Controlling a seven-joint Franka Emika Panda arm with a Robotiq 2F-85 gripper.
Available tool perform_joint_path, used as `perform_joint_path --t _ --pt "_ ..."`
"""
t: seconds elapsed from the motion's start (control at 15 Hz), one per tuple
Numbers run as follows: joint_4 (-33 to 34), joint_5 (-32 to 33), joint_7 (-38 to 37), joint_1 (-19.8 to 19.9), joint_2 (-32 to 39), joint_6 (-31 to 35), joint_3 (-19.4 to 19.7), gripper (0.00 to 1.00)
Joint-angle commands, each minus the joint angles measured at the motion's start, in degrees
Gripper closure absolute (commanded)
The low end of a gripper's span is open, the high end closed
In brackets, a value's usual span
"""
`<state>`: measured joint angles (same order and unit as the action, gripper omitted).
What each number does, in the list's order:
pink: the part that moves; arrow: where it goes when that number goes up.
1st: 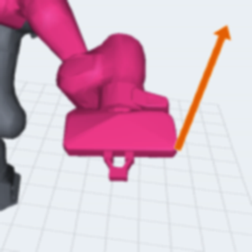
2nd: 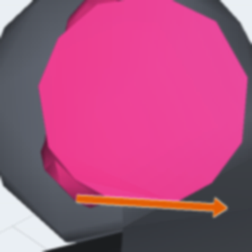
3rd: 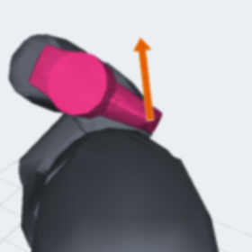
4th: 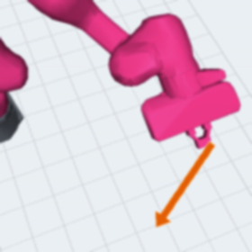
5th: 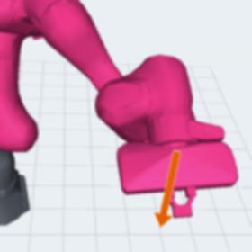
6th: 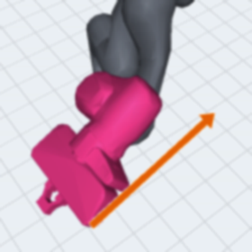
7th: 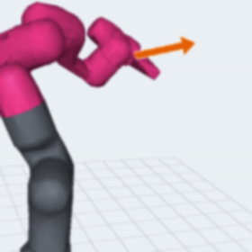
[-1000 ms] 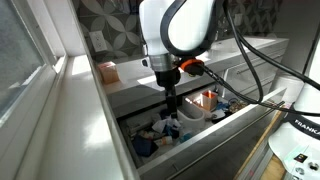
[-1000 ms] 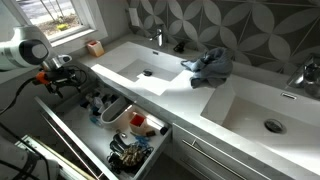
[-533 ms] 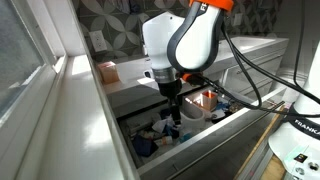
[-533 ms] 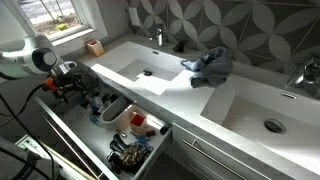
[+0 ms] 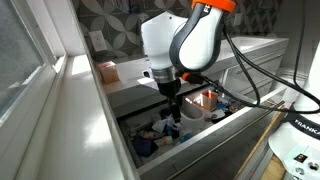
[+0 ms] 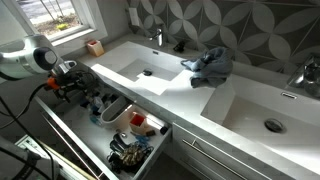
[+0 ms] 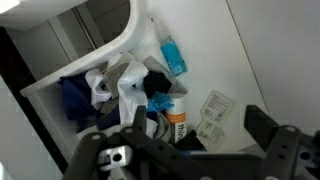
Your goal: Pick up one white handkerchief from the open drawer and put it on the bathroom counter
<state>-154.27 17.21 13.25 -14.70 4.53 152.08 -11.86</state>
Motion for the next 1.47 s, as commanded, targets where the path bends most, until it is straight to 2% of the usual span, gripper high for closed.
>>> perform_joint_path --t 0.0,0.2,0.33,0.8,0.87,1.0,1.13,1.27,1.4 --pt "4.1 13.8 -5.6 0.5 4.2 0.7 2.4 0.00" --pt "7.4 20.7 -8.4 -0.4 8.0 1.3 4.3 0.00" --pt "9.5 23.2 -9.5 -0.8 10.7 1.6 4.9 0.00" --pt "14.6 25.1 -9.5 -1.1 19.0 2.6 5.8 0.00" --pt "15.1 25.2 -9.4 -1.3 19.7 2.7 6.0 0.03" --pt "16.1 25.5 -9.4 -1.5 21.2 2.9 6.6 0.16" --pt "17.0 25.9 -9.6 -1.9 22.3 3.0 7.2 0.34" --pt "17.6 26.3 -9.8 -2.1 23.1 3.1 7.7 0.42" --pt "18.0 26.6 -10.0 -2.4 23.5 3.1 7.9 0.54"
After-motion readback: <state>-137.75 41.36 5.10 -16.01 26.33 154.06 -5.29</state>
